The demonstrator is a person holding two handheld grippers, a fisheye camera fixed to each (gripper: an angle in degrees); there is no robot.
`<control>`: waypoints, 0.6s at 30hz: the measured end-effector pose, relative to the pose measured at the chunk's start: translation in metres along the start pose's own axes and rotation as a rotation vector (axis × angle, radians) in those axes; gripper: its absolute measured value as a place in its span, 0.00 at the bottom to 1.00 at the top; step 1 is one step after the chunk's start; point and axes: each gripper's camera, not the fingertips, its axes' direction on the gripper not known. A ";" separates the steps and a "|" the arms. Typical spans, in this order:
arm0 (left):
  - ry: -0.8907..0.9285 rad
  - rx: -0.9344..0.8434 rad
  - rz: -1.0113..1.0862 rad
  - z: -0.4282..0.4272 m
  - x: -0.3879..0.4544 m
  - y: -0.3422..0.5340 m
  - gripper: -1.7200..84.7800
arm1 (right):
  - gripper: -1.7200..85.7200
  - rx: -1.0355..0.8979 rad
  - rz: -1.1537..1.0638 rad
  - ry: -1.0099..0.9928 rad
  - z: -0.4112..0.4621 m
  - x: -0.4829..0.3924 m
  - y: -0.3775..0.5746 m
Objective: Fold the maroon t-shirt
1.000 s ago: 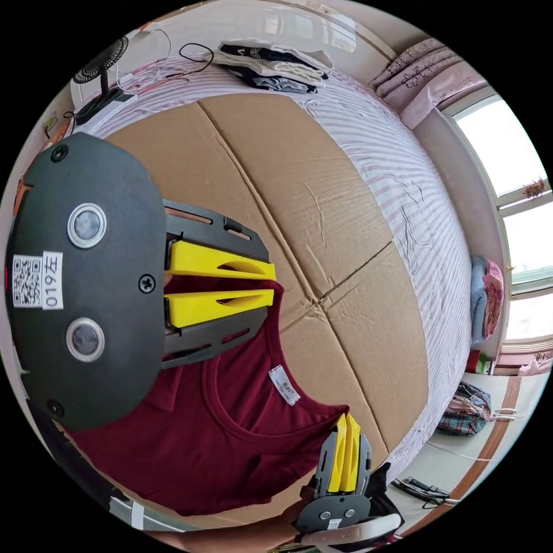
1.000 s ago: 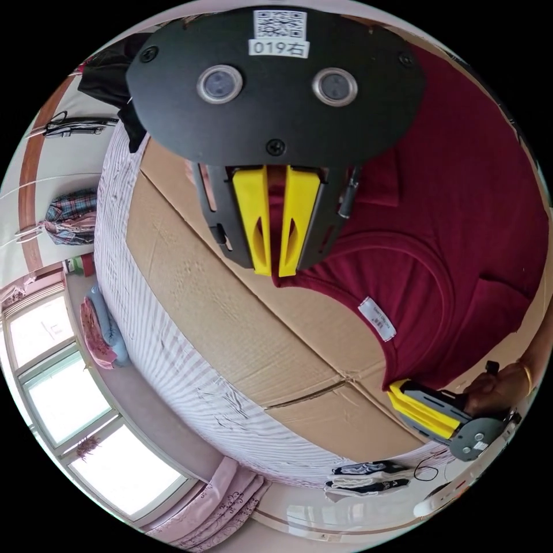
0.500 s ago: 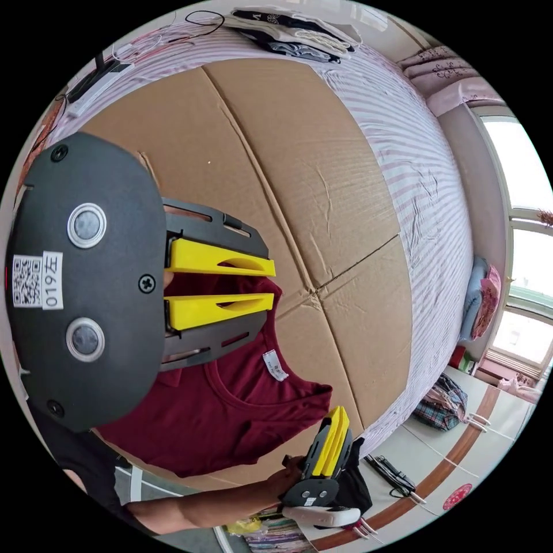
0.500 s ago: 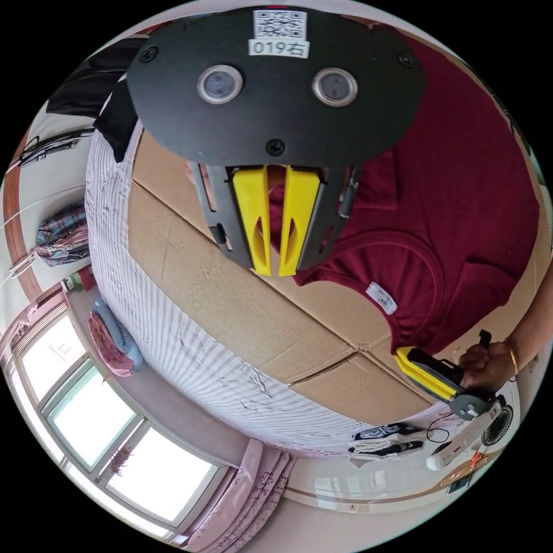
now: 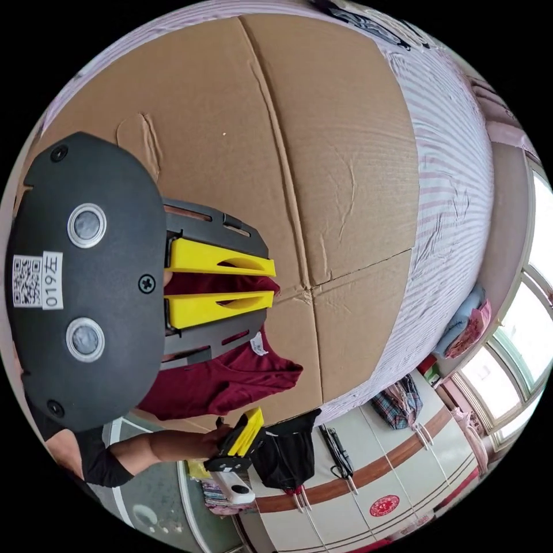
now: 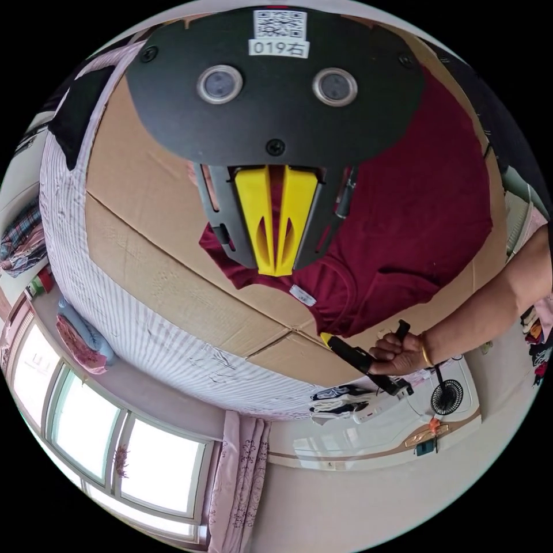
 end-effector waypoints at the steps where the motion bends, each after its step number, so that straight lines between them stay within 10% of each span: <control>1: -0.035 -0.007 0.026 -0.001 0.004 0.000 0.04 | 0.01 0.005 -0.005 -0.006 -0.004 -0.004 0.001; 18: -0.135 -0.023 0.192 -0.043 0.010 0.031 0.06 | 0.03 -0.017 -0.061 -0.097 -0.043 -0.064 -0.008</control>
